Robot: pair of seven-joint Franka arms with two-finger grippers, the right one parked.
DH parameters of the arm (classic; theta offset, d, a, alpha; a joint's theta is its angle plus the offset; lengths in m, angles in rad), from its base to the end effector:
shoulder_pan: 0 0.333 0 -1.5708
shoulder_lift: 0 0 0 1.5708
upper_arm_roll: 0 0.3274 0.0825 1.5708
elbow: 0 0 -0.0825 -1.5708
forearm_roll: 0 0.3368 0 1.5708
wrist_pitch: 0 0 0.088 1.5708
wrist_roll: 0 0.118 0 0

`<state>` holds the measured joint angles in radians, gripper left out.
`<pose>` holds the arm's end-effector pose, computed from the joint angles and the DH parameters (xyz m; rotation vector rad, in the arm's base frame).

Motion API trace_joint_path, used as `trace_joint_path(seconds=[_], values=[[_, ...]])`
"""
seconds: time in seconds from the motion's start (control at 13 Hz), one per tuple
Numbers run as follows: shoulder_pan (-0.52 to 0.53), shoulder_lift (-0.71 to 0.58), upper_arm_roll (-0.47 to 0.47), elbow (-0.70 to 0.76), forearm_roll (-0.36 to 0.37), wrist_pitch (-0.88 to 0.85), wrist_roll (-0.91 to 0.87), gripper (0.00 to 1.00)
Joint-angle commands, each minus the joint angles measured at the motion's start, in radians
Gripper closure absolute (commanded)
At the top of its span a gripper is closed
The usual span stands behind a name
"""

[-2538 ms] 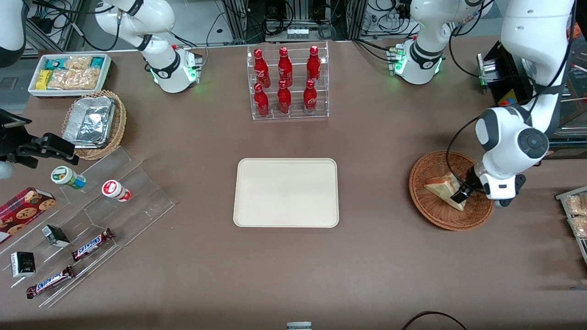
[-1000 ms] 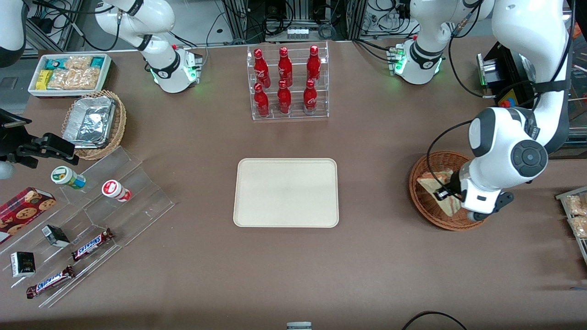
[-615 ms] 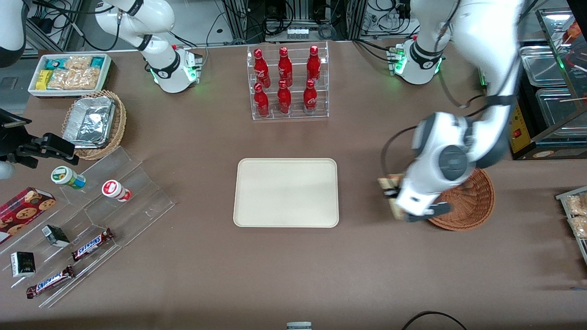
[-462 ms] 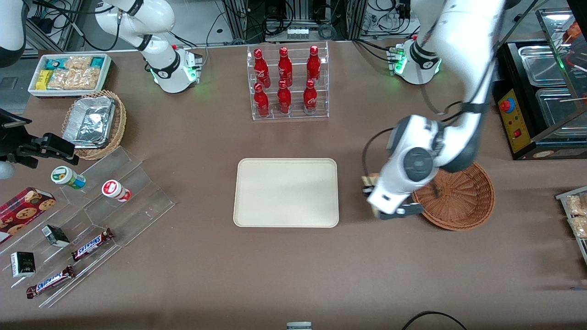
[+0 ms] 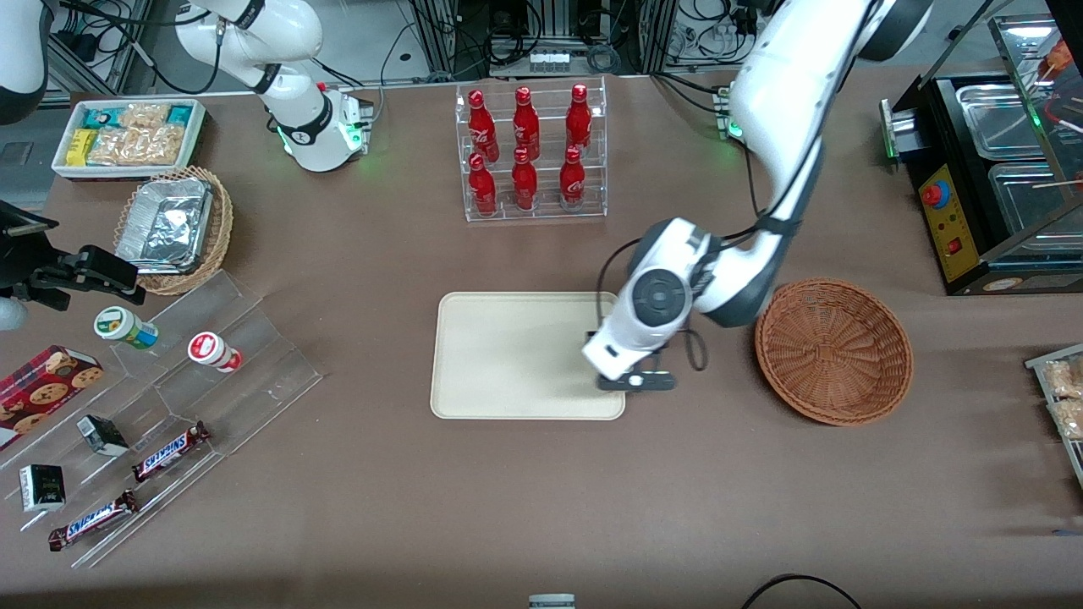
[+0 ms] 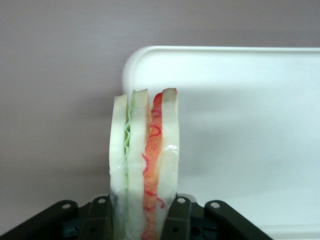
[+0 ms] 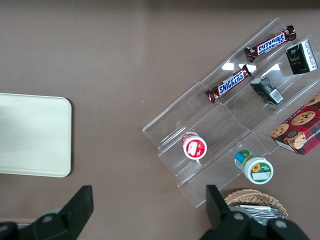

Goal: Place sandwich from basket to tray
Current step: 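Lift the sandwich and carry it toward the cream tray, then lower the sandwich onto the tray and open the left gripper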

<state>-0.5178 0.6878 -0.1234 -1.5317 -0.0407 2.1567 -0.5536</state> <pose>0.5445 -0.3913 0.2754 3.0763 -0.0593 -0.1716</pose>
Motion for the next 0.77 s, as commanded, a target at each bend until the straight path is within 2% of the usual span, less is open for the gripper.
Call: trace_joint_path(seconds=[0.0, 0.31, 0.38, 0.54, 0.69], values=[[-0.068, 0.100, 0.010, 0.090, 0.005, 0.023, -0.022, 0.66], [-0.073, 0.150, 0.010, 0.150, 0.012, 0.019, -0.017, 0.66], [-0.070, 0.148, 0.010, 0.148, 0.031, 0.015, -0.017, 0.62], [-0.070, 0.145, 0.010, 0.148, 0.048, 0.014, -0.023, 0.39], [-0.067, 0.124, 0.010, 0.150, 0.051, 0.008, -0.028, 0.21]])
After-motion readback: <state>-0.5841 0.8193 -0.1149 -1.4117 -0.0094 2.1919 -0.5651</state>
